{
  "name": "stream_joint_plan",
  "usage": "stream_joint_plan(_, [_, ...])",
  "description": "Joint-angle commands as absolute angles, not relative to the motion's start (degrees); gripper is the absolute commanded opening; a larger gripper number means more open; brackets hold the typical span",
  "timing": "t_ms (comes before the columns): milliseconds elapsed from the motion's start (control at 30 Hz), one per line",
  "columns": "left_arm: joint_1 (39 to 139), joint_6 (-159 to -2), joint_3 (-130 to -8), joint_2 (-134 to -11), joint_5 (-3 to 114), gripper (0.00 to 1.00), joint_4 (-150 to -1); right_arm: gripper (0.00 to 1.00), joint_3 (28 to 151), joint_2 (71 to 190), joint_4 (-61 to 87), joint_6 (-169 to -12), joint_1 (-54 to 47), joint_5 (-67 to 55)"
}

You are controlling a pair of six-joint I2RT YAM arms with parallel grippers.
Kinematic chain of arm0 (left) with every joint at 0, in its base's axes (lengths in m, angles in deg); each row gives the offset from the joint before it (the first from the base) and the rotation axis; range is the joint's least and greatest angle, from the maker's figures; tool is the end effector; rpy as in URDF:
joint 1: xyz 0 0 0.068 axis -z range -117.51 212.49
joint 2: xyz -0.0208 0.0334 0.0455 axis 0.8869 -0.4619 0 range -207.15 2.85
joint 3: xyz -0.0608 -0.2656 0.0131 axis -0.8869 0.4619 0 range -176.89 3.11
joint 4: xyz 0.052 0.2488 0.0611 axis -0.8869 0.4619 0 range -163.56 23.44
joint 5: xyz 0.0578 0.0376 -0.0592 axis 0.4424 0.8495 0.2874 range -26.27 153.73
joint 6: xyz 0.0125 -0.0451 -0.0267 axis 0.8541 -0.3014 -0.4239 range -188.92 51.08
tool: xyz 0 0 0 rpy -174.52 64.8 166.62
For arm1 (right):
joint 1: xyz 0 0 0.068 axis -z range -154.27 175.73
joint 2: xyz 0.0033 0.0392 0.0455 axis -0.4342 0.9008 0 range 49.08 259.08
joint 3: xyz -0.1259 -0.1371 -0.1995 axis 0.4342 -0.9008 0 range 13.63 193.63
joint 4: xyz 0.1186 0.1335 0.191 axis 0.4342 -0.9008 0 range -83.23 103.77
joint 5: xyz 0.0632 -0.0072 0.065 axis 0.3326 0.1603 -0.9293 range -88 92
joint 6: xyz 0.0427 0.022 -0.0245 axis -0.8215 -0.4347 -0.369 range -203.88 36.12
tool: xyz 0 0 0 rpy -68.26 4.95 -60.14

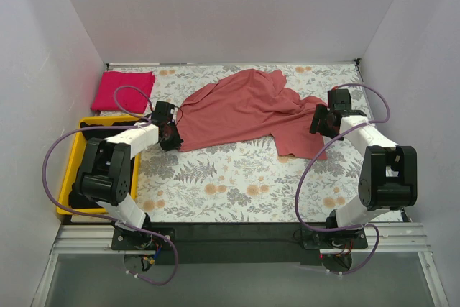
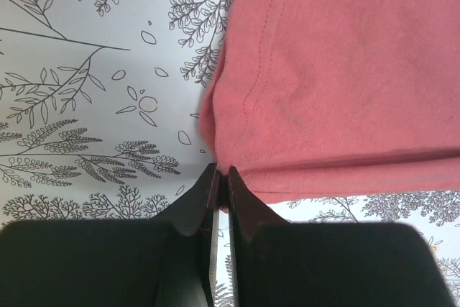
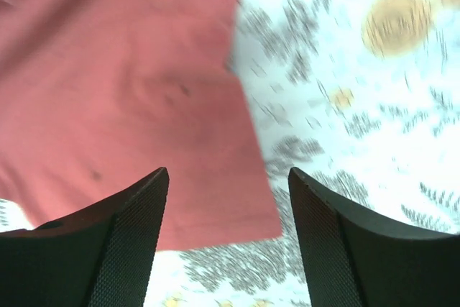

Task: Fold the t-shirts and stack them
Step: Flatten the tshirt out

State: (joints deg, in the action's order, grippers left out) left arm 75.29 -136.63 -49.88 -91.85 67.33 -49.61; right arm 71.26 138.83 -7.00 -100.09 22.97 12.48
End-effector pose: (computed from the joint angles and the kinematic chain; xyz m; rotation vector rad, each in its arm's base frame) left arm 0.3024 -0.0664 0.1587 -1.2890 2.4405 -0.3183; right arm 0.3240 0.0091 0.2111 0.3652 2.4472 -0.0869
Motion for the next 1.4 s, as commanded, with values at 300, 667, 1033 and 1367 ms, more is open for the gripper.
stream_joint_plan(300, [75.0, -134.9, -50.2, -88.3, 70.1, 0.0, -49.7, 0.65, 63.7, 140.6, -9.8, -105.5, 24.7, 11.8])
stream_joint_plan(667, [74.9, -135.0, -50.2, -88.7, 69.3, 0.0, -49.7, 0.57, 58.2, 138.4, -11.8, -107.8, 24.7, 12.2])
stream_joint_plan(1033, [75.0, -135.0, -50.1, -88.3, 68.9, 0.0, -49.7, 0.44, 55.9, 139.0, -13.8, -106.6, 24.7, 13.0])
stream_joint_plan(1367, [75.0, -135.2, -49.6, -88.2, 68.9, 0.0, -49.7, 0.01, 55.9, 139.3, -13.5, -104.8, 24.6, 13.2])
